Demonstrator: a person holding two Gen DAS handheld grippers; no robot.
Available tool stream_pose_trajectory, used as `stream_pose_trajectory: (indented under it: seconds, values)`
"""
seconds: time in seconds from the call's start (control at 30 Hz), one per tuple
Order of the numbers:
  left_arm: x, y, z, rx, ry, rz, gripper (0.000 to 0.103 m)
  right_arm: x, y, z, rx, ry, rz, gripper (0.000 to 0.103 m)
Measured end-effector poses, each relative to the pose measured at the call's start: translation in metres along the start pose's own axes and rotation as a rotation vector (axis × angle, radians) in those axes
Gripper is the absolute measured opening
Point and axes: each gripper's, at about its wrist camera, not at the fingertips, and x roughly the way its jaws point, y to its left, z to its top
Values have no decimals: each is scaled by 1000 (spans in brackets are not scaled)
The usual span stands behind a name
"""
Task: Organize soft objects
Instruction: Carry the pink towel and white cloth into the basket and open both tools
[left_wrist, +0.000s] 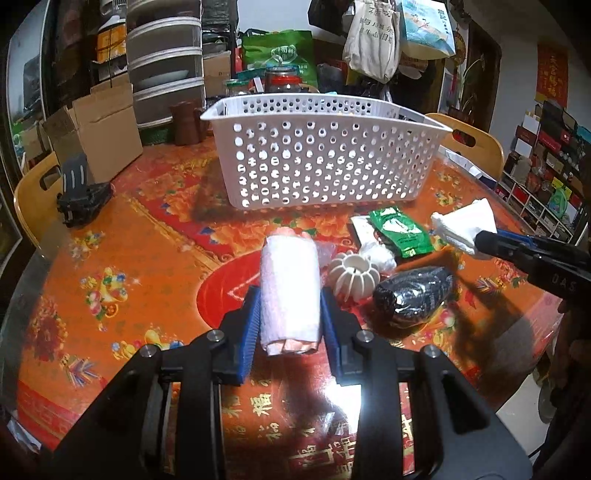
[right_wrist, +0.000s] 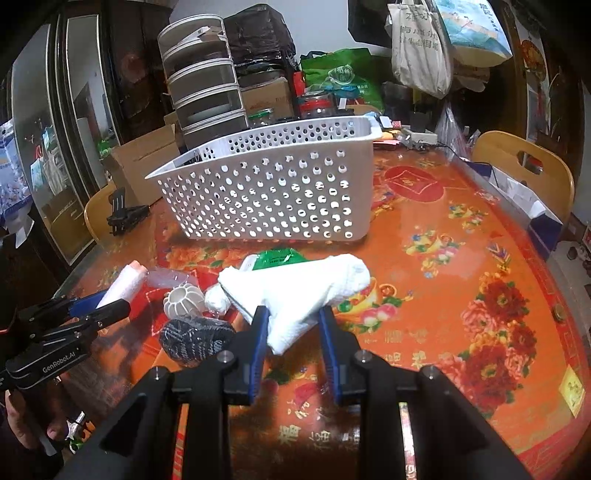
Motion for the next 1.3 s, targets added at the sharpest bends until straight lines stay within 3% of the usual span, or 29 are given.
stream_pose_trajectory:
  seconds: [0.47, 0.9, 1.13, 1.3]
  values:
    - [-25, 3, 35, 37, -77, 8, 29, -15, 2, 21, -16, -41, 5, 26]
    - [-40, 8, 120, 69, -164, -5, 29, -25, 9, 101, -75, -115, -7, 26]
    - [-9, 8, 184, 82, -137, -6, 29, 5, 11, 147, -84, -81, 0, 26]
    - [39, 6, 224, 64, -51, -17, 29, 44, 4, 177, -75, -35, -24, 26]
